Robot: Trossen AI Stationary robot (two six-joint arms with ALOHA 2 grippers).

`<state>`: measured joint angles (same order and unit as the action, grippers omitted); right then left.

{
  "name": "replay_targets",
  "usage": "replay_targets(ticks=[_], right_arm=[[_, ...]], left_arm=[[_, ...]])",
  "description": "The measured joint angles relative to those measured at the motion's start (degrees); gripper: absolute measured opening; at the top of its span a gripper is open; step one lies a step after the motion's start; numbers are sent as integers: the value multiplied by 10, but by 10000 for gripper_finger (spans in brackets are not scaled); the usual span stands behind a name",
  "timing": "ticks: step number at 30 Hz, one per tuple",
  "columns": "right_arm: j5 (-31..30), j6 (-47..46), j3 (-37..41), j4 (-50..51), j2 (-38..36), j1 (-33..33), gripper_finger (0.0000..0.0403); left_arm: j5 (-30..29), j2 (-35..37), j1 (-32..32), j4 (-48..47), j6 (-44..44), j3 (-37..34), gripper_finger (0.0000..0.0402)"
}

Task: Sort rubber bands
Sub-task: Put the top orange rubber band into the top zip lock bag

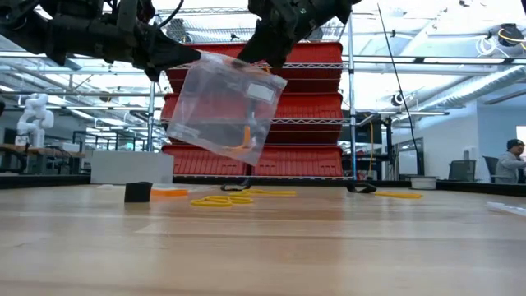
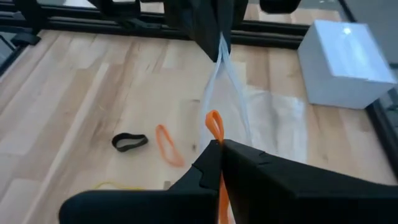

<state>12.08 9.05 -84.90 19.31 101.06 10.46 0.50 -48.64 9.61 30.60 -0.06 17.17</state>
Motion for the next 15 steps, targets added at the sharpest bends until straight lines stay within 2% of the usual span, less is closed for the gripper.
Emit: replay_targets(ticks=[6,15], right_arm=[[2,-9,0,-12,17,0,14],[2,-27,-8,-1,15,0,112]], left_arm=[[9,-4,0,5,-12,0,1],[9,-61,0,20,-12,12,1]])
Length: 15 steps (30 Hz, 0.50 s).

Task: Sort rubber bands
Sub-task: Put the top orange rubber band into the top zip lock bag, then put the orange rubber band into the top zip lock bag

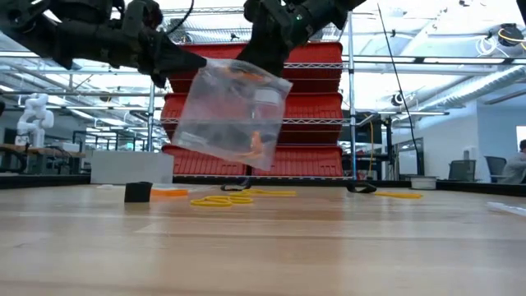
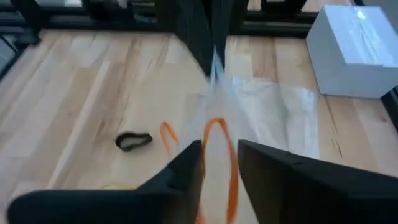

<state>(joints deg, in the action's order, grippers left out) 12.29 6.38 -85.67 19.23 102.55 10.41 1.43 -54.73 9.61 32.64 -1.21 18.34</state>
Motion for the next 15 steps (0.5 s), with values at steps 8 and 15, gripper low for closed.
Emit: replay_targets(ticks=[8,15], right_arm=[[-1,-1,-79,95,-3,0,156],[50,4,-73,133,0,-7,157]], left_arm=[[-2,-37,1,-2,15,20,1],[-125,-12,9,-3,46,17,1]])
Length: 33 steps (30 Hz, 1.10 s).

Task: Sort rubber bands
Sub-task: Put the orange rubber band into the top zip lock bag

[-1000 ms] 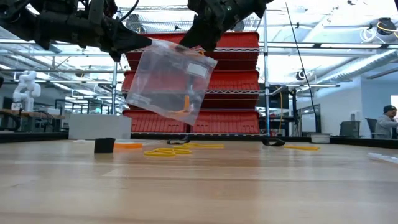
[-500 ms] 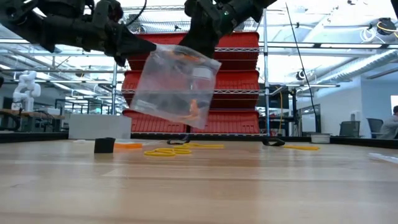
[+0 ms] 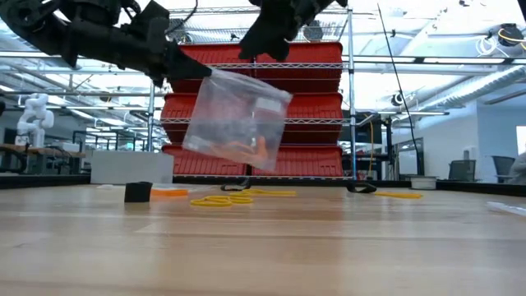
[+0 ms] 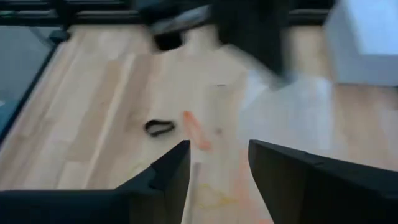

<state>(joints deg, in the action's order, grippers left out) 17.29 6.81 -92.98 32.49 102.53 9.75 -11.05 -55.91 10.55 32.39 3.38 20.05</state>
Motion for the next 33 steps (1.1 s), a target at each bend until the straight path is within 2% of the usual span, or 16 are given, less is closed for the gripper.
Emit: replay_targets(ticks=[5,15,21,28,31,33], right_arm=[[11,11,40,-64,44,-32,157],[5,29,34,-192,194,-57,158],[-40,49,-2,-203,262,-56,173],[-54,53,-38,-203,307,-58,204],[-54,56,-46,-203,315,-57,194],[-53,62,-46,-198,319,-57,165]], left_arm=[[36,52,24,-19,-5,-14,1],[40,156,37,-61,-16,-57,1],[40,169,37,-81,-15,-57,1],[40,168,37,-94,-15,-58,1],[40,168,37,-96,-15,-58,1],[40,168,37,-96,-15,-58,1]])
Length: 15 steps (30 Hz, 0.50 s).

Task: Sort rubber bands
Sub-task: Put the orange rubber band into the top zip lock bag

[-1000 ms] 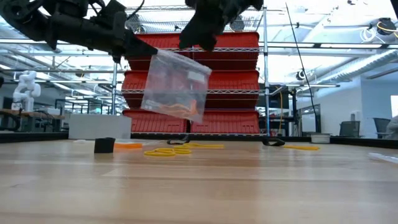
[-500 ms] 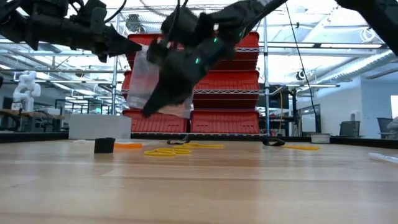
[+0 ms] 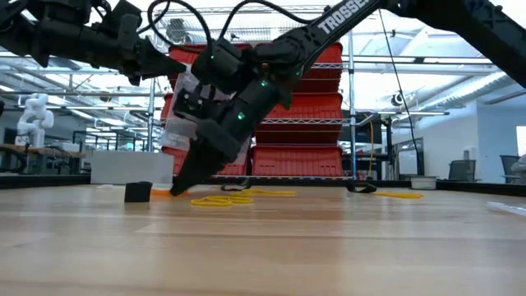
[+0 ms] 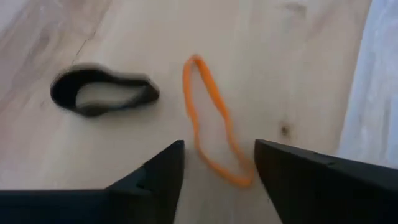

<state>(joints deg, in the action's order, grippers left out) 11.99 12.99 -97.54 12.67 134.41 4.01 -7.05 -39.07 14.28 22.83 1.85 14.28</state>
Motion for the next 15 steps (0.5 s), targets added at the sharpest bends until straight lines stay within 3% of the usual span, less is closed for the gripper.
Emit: replay_targets(ticks=[6,15], right_arm=[[0,5,-1,19,2,-1,18],[1,18,3,155,-78,-4,3]], left_arm=[[-1,0,0,1,0,0,1],[-5,0,0,2,-2,0,1]])
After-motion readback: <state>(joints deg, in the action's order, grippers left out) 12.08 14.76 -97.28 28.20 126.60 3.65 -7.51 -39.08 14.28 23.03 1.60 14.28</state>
